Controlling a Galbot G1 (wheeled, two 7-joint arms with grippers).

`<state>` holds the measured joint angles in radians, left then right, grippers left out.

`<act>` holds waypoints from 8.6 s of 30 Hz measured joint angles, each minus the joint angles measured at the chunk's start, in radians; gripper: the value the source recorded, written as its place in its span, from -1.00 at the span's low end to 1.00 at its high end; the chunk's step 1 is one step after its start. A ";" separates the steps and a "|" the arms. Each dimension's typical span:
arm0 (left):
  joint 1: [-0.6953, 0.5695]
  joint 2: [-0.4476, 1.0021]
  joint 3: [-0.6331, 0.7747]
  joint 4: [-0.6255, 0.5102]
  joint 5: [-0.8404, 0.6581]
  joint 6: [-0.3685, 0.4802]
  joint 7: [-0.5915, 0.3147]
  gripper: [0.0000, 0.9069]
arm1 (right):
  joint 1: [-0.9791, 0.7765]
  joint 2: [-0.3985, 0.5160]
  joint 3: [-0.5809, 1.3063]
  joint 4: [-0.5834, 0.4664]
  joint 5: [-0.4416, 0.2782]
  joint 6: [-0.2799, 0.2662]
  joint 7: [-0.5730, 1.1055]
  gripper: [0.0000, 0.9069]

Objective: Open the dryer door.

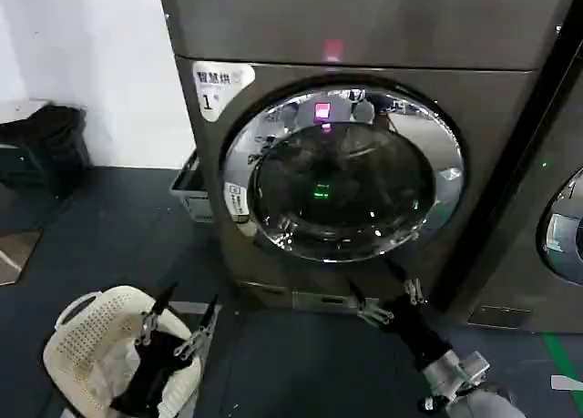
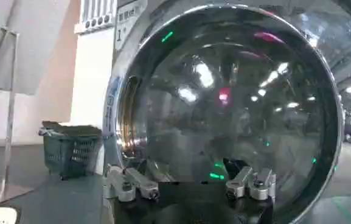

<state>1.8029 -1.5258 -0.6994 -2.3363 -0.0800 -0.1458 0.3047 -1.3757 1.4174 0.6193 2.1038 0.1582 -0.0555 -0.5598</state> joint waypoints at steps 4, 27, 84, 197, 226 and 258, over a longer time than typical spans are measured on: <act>0.003 0.000 0.008 -0.005 0.005 -0.005 -0.001 1.00 | 0.051 -0.057 -0.026 -0.026 0.065 -0.022 -0.009 1.00; 0.040 -0.001 0.014 -0.059 0.068 0.017 -0.012 1.00 | 0.490 -0.257 -0.413 -0.316 0.156 -0.050 -0.010 1.00; 0.036 0.000 0.032 -0.057 0.089 0.036 0.012 1.00 | 0.930 -0.096 -0.735 -0.669 0.169 -0.088 -0.006 1.00; -0.554 0.572 0.228 0.230 -0.453 0.257 0.143 1.00 | 0.227 -0.463 -0.034 -0.377 0.348 0.054 -0.901 1.00; -0.601 0.523 0.462 0.188 -0.365 0.254 0.174 1.00 | 0.139 -0.350 0.776 -0.458 0.525 0.124 -0.468 1.00; -0.850 0.441 0.885 0.321 -0.356 0.251 0.109 1.00 | -0.032 -0.331 1.186 -0.393 0.303 -0.067 0.383 1.00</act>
<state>0.9531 -1.0845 0.1852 -2.0150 -0.4355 0.1056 0.4139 -1.4074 1.0869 1.8048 1.7108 0.4612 -0.1223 -0.1770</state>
